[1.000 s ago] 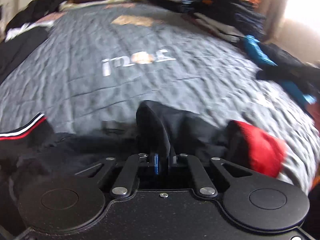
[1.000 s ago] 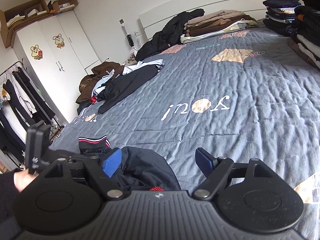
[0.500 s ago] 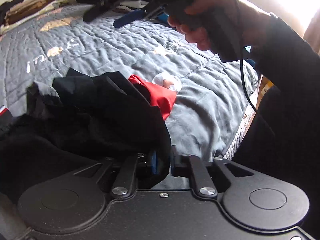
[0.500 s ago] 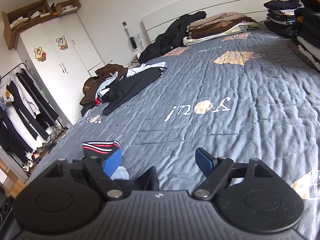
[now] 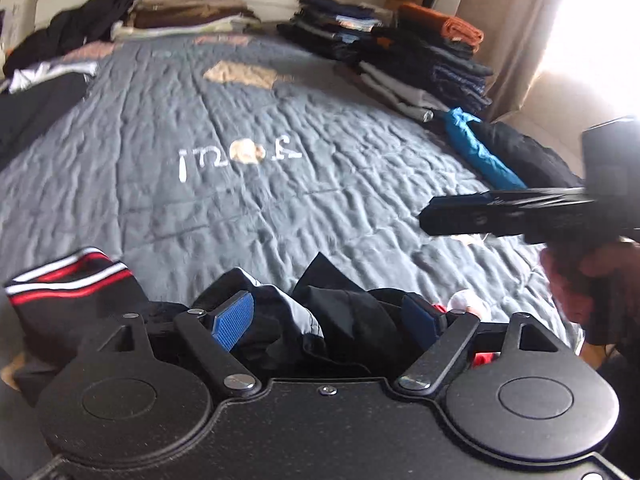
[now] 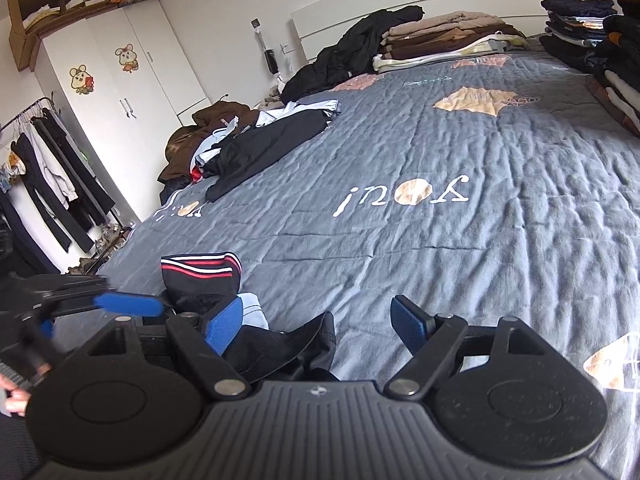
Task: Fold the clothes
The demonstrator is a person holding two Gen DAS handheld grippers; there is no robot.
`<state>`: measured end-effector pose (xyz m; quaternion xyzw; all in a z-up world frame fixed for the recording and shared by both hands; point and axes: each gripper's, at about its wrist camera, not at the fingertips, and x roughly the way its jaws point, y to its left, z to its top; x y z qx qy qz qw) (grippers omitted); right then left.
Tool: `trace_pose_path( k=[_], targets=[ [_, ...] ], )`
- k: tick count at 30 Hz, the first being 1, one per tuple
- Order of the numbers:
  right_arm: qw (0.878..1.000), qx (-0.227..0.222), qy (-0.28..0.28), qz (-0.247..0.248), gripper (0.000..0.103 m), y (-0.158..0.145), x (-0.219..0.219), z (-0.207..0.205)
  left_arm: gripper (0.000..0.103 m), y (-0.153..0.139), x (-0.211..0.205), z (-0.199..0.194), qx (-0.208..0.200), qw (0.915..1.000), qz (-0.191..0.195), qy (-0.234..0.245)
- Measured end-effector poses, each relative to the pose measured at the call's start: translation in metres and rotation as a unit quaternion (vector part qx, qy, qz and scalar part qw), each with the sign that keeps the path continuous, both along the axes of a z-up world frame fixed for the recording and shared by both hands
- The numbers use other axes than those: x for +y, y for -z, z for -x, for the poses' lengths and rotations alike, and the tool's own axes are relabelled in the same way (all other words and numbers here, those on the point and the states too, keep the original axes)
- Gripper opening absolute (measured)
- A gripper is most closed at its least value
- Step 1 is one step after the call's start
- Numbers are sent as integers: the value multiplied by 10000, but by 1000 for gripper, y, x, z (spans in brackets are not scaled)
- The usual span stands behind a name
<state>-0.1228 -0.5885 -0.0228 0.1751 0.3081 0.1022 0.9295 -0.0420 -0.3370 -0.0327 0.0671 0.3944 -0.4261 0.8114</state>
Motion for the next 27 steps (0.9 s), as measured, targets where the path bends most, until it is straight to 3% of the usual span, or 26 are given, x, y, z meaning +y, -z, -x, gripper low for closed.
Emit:
trace_pose_path(
  k=[3, 4, 6, 7, 8, 10, 16, 20, 23, 27],
  targets=[
    [10000, -31, 73, -38, 80, -1, -5, 2, 79, 22, -15, -6, 320, 9991, -270, -27],
    [9999, -31, 108, -38, 80, -1, -7, 2, 74, 27, -17, -6, 396, 9988, -291, -25],
    [9999, -14, 157, -60, 80, 0, -11, 2, 51, 34, -20, -4, 532, 9981, -315, 43],
    [9998, -8, 173, -77, 80, 0, -13, 2, 26, 35, -21, 1, 555, 9980, -282, 88],
    [9998, -1, 189, -94, 80, 0, -15, 2, 16, 35, -21, 6, 578, 9979, -248, 134],
    [9997, -14, 205, -115, 80, 0, -17, 3, 12, 31, -23, 21, 480, 9982, -154, 328],
    [9994, -86, 259, -208, 80, -4, -23, 8, 9, 8, -33, 85, 12, 9923, 125, 1234],
    [9995, -42, 265, -181, 80, -3, -24, 14, 9, 11, -40, 124, 180, 9840, 260, 1754],
    [9995, -9, 270, -161, 80, -2, -25, 18, 10, 25, -51, 148, 195, 9793, -1, 2012],
    [9995, 35, 277, -134, 80, -2, -26, 23, 30, 23, -45, 152, -9, 9770, -328, 2107]
  ],
)
